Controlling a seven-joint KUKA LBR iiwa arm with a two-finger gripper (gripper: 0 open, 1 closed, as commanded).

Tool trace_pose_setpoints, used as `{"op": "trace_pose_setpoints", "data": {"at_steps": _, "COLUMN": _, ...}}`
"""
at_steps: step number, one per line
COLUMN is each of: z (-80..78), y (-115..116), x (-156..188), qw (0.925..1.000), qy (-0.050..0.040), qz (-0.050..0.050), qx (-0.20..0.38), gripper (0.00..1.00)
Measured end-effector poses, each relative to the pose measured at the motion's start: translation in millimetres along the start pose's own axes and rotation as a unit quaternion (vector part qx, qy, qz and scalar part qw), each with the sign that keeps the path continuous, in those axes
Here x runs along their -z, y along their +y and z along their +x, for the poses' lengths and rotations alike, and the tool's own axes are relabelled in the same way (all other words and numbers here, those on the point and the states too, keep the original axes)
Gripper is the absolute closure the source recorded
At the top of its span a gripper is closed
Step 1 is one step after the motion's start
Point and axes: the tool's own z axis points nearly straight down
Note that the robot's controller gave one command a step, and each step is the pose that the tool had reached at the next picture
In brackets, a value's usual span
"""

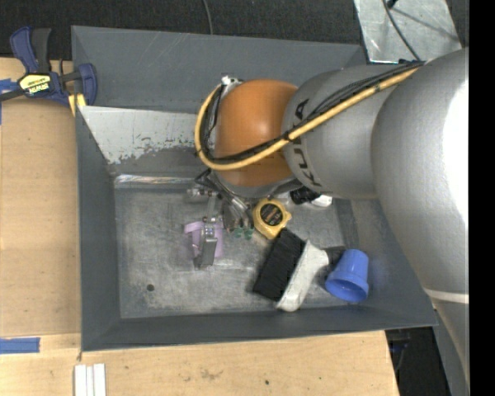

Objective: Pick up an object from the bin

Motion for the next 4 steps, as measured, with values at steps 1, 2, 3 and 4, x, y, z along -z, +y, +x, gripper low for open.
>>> {"op": "trace_pose_setpoints", "data": {"at_steps": 1, "z": 0.5, "y": -2, "x": 13, "qw": 0.9999, "qy": -0.0027, "qz": -0.001, "qx": -0.013, "gripper": 0.00}}
{"op": "trace_pose_setpoints", "data": {"at_steps": 2, "z": 10.6, "y": -4, "x": -38, "qw": 1.0000, "qy": -0.0025, "qz": -0.001, "qx": -0.007, "gripper": 0.00}}
{"op": "trace_pose_setpoints", "data": {"at_steps": 3, "z": 7.6, "y": 2, "x": -34, "qw": 0.9972, "qy": -0.0097, "qz": -0.002, "qx": 0.075, "gripper": 1.00}}
{"op": "trace_pose_setpoints", "data": {"at_steps": 4, "z": 7.6, "y": 2, "x": -34, "qw": 0.9972, "qy": -0.0096, "qz": -0.002, "qx": 0.075, "gripper": 1.00}}
